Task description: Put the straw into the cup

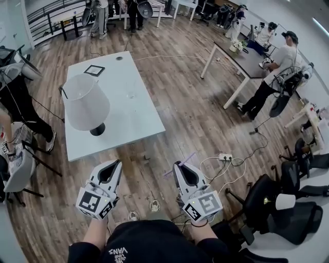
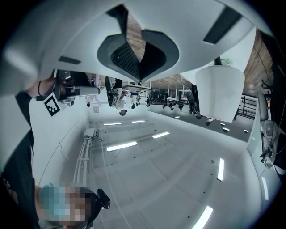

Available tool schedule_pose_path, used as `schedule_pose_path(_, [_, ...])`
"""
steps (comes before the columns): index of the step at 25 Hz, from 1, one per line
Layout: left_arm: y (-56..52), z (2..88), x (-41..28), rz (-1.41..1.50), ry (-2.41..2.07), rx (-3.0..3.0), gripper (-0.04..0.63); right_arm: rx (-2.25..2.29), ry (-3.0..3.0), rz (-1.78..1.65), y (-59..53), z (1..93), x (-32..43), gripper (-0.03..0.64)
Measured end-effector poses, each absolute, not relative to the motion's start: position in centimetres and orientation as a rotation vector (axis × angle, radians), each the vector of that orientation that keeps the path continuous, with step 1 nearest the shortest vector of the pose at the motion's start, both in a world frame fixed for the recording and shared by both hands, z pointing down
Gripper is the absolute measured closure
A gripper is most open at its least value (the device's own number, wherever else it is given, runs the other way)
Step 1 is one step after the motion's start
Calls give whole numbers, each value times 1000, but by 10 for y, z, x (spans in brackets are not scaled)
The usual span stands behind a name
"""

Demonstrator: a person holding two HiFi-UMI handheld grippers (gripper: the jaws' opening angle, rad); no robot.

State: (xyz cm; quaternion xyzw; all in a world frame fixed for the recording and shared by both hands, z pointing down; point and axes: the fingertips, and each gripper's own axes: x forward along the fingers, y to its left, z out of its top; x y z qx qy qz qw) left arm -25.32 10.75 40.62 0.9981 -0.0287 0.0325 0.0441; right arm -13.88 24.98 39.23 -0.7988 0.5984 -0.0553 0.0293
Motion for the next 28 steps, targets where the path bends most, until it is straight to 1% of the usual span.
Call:
schedule_pose_path(18, [101,415,-172,104,-297,3043,584,-2332,1988,-188,230,406,-36,577])
schedule_pose_path(28, [75,426,-139,112,-303,3033,584,-2330,1990,-201,203,412,-2,577])
